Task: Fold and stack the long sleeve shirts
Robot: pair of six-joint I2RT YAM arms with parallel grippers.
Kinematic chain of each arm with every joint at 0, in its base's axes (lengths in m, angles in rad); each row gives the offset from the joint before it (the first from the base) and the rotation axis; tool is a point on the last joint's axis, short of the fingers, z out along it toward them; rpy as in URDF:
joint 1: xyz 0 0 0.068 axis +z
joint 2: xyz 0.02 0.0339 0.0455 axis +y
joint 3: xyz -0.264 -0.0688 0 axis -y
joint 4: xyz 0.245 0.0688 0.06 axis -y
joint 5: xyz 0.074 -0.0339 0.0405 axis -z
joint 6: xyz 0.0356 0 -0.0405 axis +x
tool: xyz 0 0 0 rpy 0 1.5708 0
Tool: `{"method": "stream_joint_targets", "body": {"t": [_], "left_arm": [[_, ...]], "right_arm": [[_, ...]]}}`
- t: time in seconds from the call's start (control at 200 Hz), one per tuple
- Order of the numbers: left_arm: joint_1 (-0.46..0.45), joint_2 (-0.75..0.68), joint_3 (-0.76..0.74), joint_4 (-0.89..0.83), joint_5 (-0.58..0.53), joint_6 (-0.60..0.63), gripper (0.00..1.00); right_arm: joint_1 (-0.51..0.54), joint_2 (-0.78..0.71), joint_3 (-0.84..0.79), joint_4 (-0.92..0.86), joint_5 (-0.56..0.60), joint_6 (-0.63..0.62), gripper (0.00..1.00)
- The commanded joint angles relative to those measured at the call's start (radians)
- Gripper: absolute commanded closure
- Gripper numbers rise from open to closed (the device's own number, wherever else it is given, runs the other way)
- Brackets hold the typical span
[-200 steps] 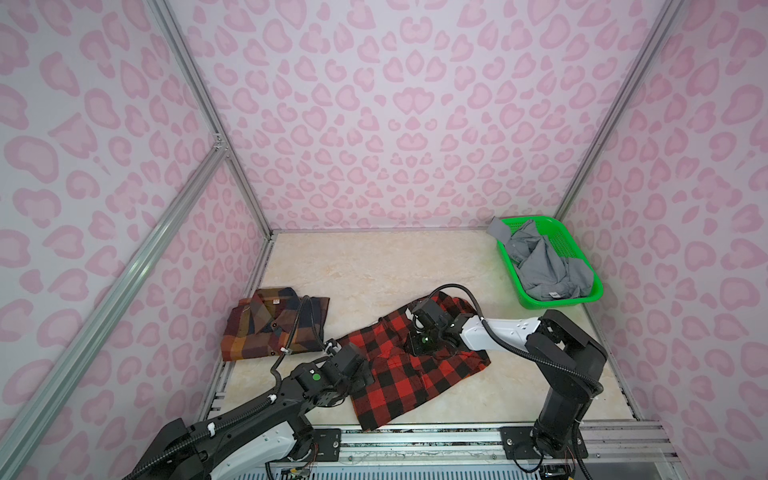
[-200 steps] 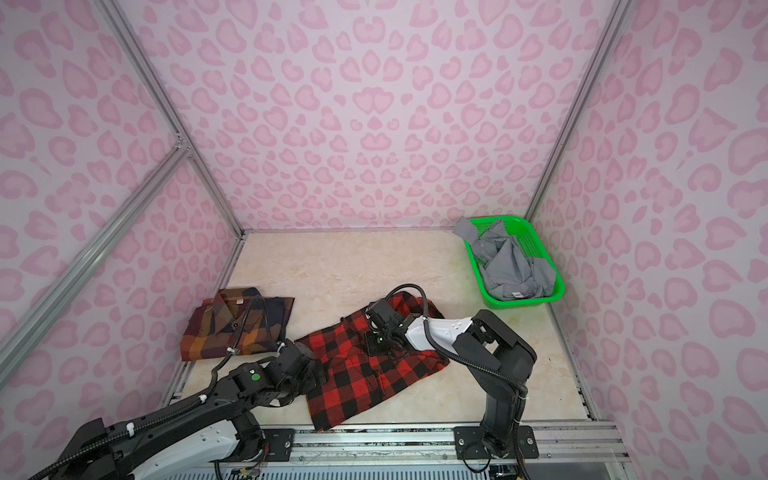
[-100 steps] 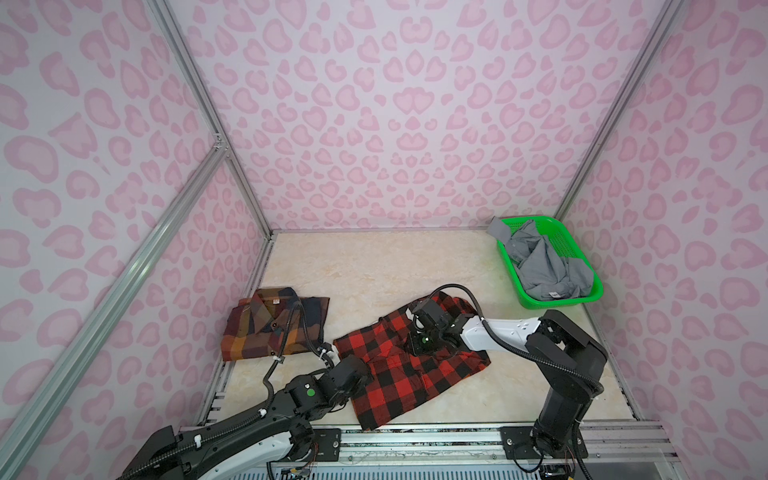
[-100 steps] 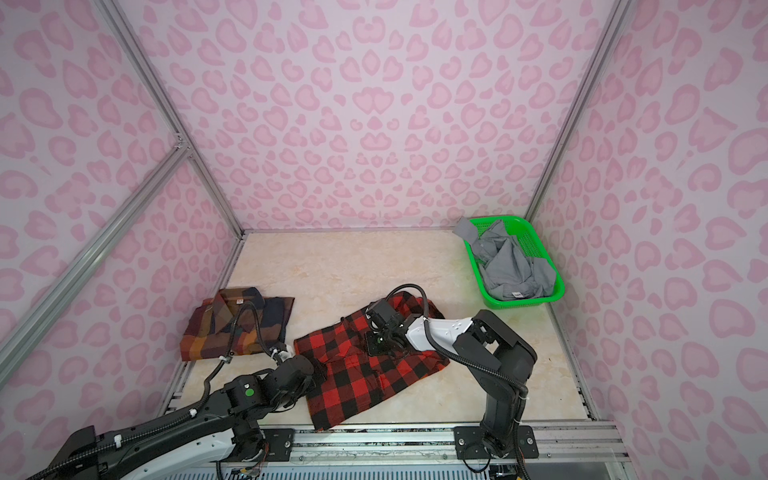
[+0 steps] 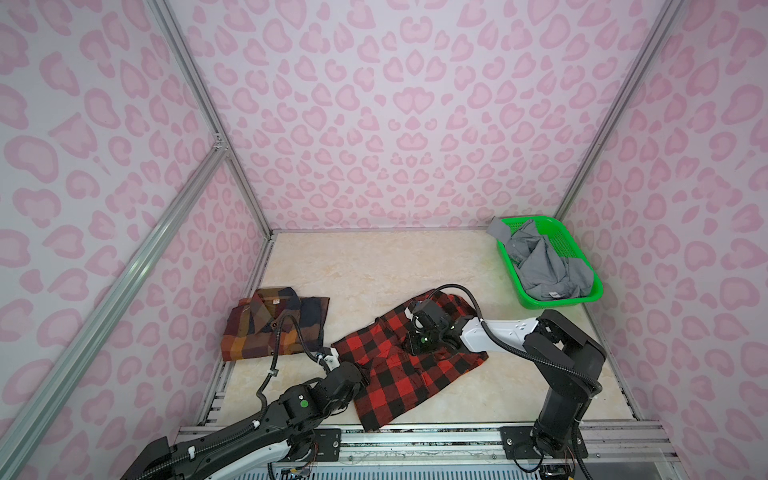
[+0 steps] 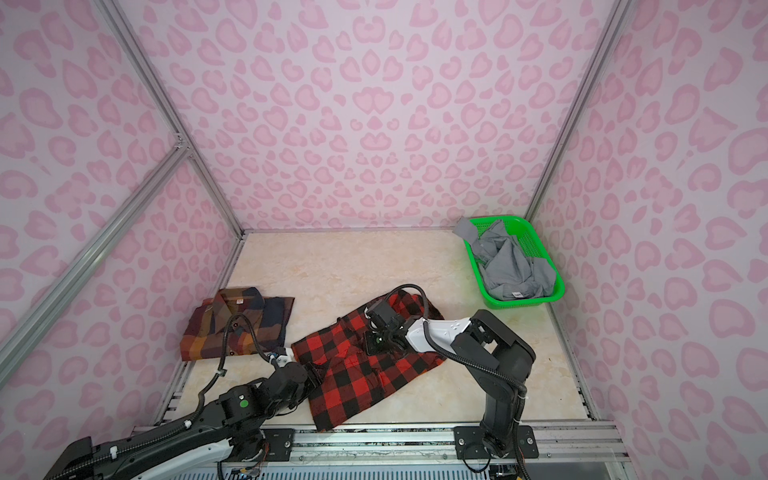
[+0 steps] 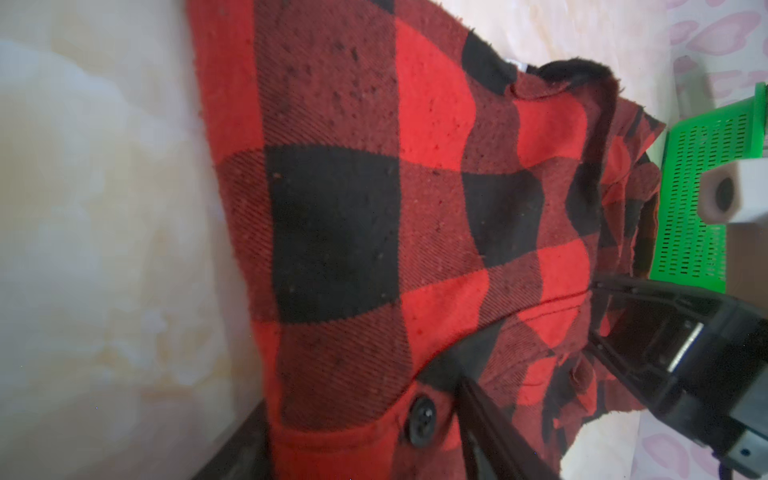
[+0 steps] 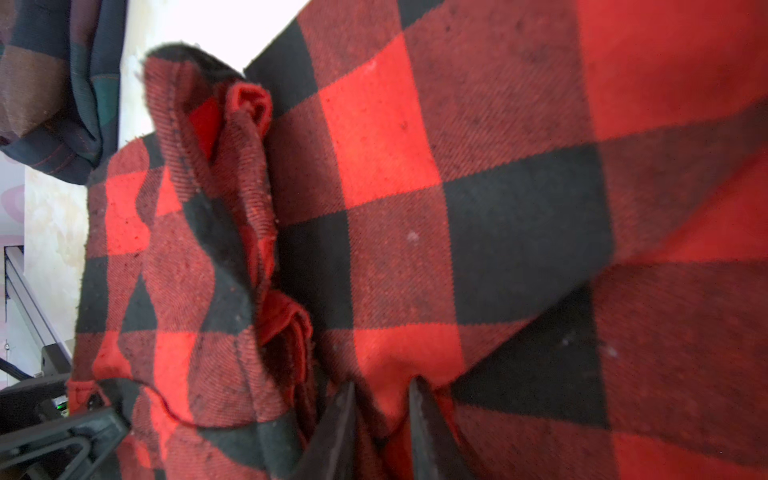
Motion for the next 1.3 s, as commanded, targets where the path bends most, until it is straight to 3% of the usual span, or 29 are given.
{"method": "stream_joint_targets", "body": {"t": [0.0, 0.04, 0.13, 0.185, 0.515, 0.715, 1.095, 1.295], "left_arm": [[0.000, -0.023, -0.013, -0.172, 0.049, -0.024, 0.48], [0.000, -0.028, -0.012, -0.169, 0.047, -0.020, 0.56], [0.000, -0.025, -0.006, -0.167, 0.035, -0.018, 0.86], [0.000, -0.018, 0.001, -0.164, 0.029, -0.014, 0.95], [0.005, -0.037, 0.087, -0.242, -0.029, 0.058, 0.96], [0.039, -0.010, 0.153, -0.335, -0.021, 0.125, 0.96], [0.196, 0.107, 0.375, -0.517, 0.045, 0.377, 0.96], [0.223, 0.230, 0.518, -0.612, 0.049, 0.501, 0.96]], "right_arm": [[0.007, 0.022, -0.016, -0.126, 0.025, 0.015, 0.74], [0.009, 0.022, -0.018, -0.124, 0.027, 0.018, 0.74], [0.019, 0.024, -0.021, -0.120, 0.027, 0.028, 0.74], [0.027, 0.024, -0.019, -0.117, 0.028, 0.034, 0.74], [0.061, -0.016, -0.024, -0.140, 0.041, 0.049, 0.75], [0.028, -0.098, -0.028, -0.216, 0.063, 0.007, 0.75], [-0.202, -0.342, -0.124, -0.365, 0.071, -0.096, 0.73], [-0.329, -0.402, -0.178, -0.390, 0.053, -0.139, 0.73]]}}
